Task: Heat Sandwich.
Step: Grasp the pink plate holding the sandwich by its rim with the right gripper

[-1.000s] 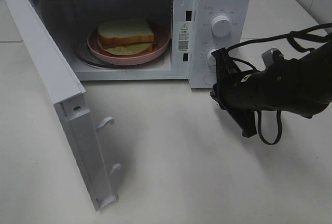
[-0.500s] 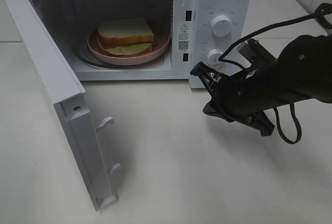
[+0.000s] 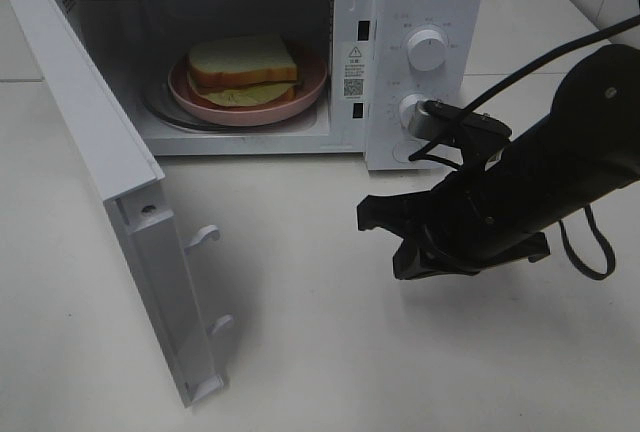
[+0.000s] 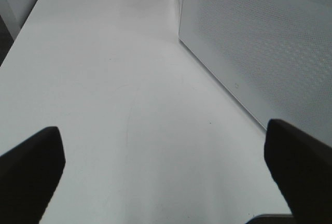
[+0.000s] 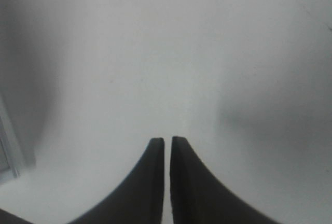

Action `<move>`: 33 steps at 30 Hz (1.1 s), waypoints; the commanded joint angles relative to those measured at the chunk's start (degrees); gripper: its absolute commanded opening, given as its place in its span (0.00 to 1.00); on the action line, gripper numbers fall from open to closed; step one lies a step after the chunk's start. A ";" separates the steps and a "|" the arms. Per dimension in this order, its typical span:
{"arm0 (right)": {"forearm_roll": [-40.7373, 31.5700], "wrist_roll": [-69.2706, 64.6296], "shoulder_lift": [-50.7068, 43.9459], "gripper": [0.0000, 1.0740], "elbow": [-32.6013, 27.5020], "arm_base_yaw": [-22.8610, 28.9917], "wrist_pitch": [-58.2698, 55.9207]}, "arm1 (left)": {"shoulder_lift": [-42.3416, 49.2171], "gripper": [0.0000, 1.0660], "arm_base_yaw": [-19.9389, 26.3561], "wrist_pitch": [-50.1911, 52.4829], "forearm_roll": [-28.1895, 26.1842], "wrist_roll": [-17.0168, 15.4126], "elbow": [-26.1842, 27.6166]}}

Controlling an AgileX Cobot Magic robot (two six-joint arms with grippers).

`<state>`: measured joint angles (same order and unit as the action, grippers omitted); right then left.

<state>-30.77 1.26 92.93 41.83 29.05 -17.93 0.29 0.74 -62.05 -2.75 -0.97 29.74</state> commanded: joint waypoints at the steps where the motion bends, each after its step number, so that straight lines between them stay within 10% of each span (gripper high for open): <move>1: 5.39 3.15 -2.29 0.09 0.46 -0.40 -5.10 | 0.23 0.94 0.17 0.80 -0.29 -0.11 -0.17; 18: 17.76 7.05 -5.67 0.13 9.97 -0.40 -32.43 | 0.23 0.94 0.17 0.80 -0.29 -0.11 -0.17; 33: 17.93 45.78 -5.67 0.17 15.81 -0.40 -35.75 | 0.23 0.94 0.17 0.80 -0.29 -0.11 -0.17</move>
<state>-13.06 41.08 87.72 57.41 29.05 -53.40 0.29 0.74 -62.05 -2.75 -0.97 29.74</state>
